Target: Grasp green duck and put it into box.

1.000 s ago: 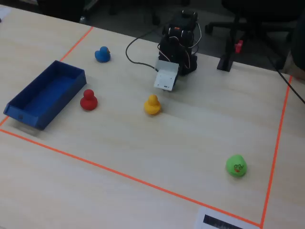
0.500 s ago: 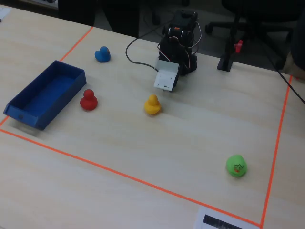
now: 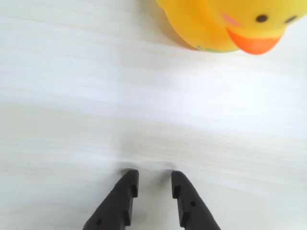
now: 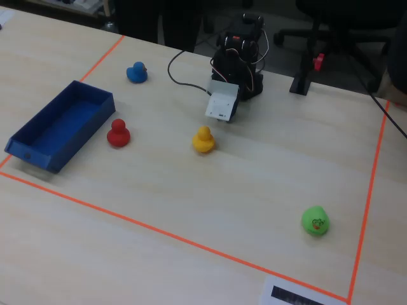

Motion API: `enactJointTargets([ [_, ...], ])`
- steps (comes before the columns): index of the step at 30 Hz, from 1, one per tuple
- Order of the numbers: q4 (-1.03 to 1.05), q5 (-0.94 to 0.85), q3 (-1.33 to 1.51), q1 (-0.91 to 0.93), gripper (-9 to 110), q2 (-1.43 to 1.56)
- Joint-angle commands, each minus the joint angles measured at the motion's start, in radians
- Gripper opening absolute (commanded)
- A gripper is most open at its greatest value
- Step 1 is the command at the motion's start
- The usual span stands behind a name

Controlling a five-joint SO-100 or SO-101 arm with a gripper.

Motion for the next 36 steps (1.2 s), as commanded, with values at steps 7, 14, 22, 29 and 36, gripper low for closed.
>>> enactJointTargets([
  [7, 0.031, 0.006, 0.0, -0.009, 6, 0.002],
  [14, 0.031, 0.006, 0.0, -0.009, 6, 0.002],
  [22, 0.031, 0.006, 0.0, -0.009, 6, 0.002],
  [29, 0.031, 0.006, 0.0, -0.009, 6, 0.002],
  [36, 0.031, 0.006, 0.0, -0.009, 0, 0.002],
])
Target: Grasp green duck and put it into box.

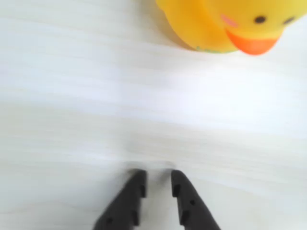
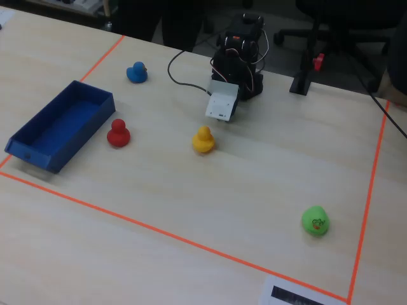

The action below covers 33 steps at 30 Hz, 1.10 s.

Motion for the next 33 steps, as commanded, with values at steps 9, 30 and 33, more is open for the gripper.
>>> enactJointTargets([
  [9, -0.021, -0.02, -0.075, -0.077, 1, -0.069],
  [30, -0.678, 0.095, -0.989, -0.515, 25, -1.18],
  [33, -0.79, 0.146, -1.074, -0.551, 24, -1.276],
])
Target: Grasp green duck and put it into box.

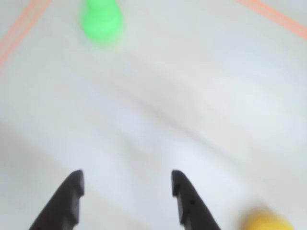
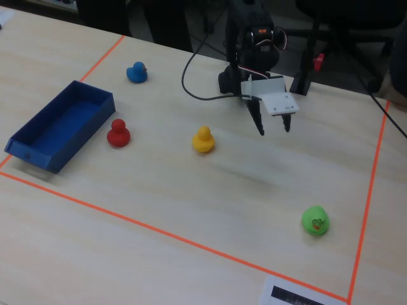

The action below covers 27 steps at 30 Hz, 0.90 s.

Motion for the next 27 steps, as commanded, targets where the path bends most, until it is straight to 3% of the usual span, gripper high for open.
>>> enactJointTargets([
  [1, -0.17, 0.052, -0.156, -0.043, 24, -0.118],
  [4, -0.179, 0.049, -0.255, -0.051, 25, -0.219],
  [6, -0.207, 0.038, -0.287, -0.049, 18, -0.276],
  [11, -0.494, -0.123, -0.235, -0.041, 16, -0.387],
  [16, -0.744, -0.14, -0.227, -0.075, 31, -0.506],
  [21, -0.888, -0.124, -0.252, -0.114, 36, -0.606],
  [27, -0.914, -0.106, -0.379, -0.13, 37, -0.756],
])
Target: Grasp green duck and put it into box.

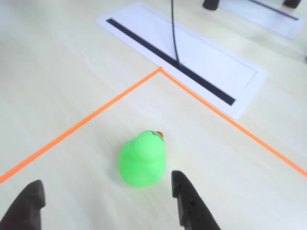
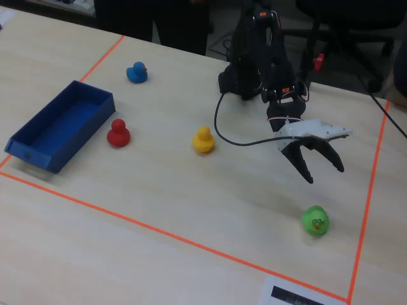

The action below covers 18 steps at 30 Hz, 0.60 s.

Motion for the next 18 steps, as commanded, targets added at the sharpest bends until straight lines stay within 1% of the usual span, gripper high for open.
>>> enactJointTargets([
  [1, -0.031, 0.038, -0.137, -0.009, 38, -0.055],
  [9, -0.054, 0.064, -0.351, 0.009, 42, -0.256],
  [18, -0.028, 0.067, -0.529, 0.04, 38, -0.411],
])
